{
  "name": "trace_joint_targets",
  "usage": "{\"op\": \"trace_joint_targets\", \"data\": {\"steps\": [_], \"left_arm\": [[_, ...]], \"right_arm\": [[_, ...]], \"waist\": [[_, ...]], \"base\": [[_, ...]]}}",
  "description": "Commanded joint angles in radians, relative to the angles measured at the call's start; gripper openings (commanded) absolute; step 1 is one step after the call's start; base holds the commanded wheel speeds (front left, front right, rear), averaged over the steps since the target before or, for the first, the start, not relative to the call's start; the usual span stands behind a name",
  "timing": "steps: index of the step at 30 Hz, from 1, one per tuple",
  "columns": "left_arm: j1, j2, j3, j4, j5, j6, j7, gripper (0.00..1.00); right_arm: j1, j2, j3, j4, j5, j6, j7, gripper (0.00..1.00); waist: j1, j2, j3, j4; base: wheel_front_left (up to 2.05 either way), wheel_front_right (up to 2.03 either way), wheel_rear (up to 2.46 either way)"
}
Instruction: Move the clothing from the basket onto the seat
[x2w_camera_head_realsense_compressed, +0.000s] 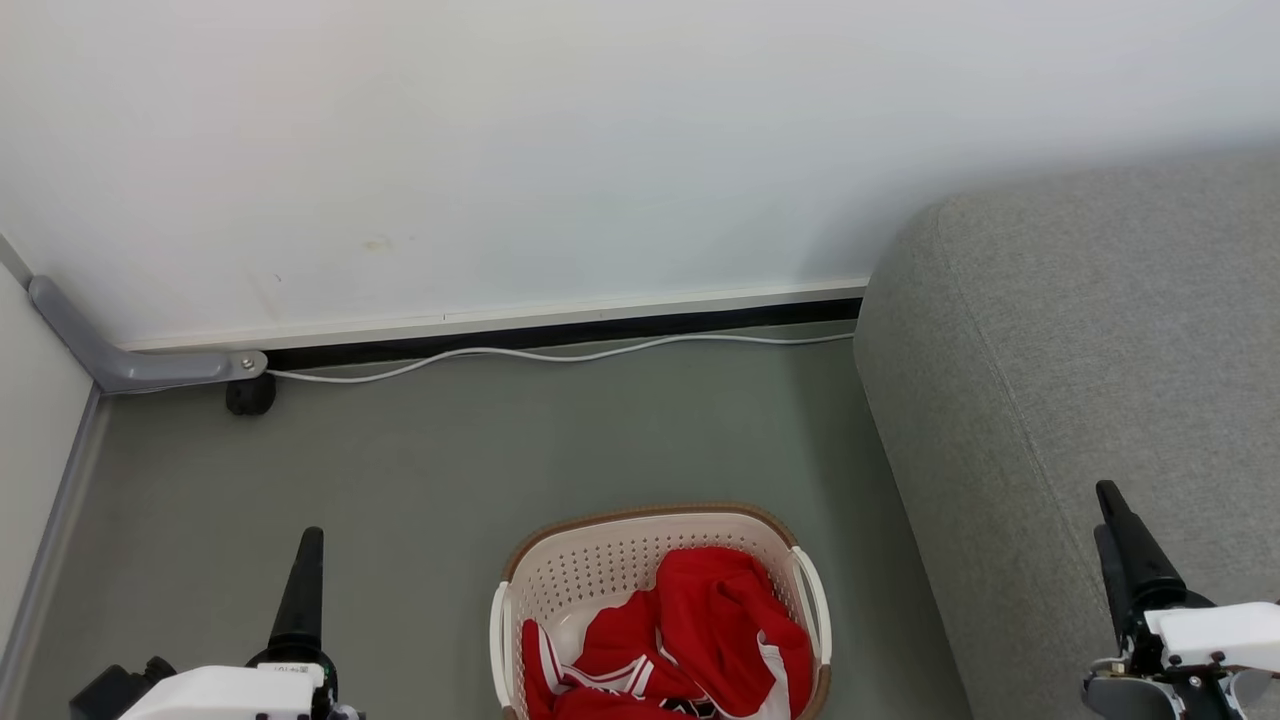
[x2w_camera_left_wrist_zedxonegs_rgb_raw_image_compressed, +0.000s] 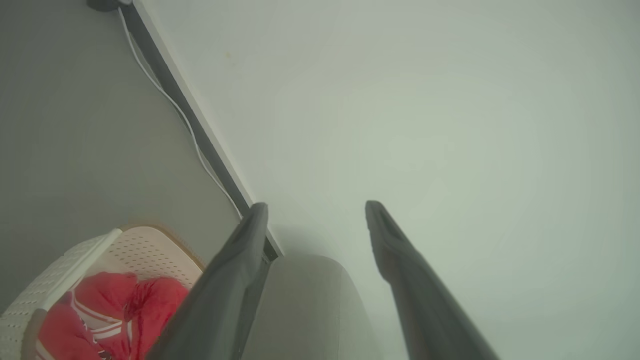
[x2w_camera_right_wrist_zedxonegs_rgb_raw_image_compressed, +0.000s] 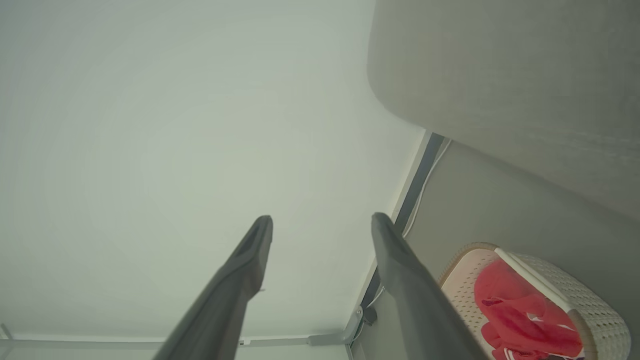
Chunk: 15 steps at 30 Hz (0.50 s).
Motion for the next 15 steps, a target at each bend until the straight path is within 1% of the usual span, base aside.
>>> {"op": "trace_joint_targets", "data": {"steps": [1,15], "left_arm": [[-0.055,0.015,0.004,-0.034,0.039,0.006,-0.010,1.00],[-0.068,0.017,-0.052,-0.060,0.299,0.068,-0.051,1.00]], "right_arm": [[-0.053,-0.031,0.009,-0.026,-0.023,0.003,-0.015,1.00],[-0.092,-0.074,0.039,-0.029,-0.191,0.003,-0.056,1.00]], "waist": [[-0.0002,-0.0001,0.001,0.000],[-0.0002,-0.0001,0.009,-0.001]], "base": [[0.00,0.00,0.00],[0.00,0.00,0.00]]}}
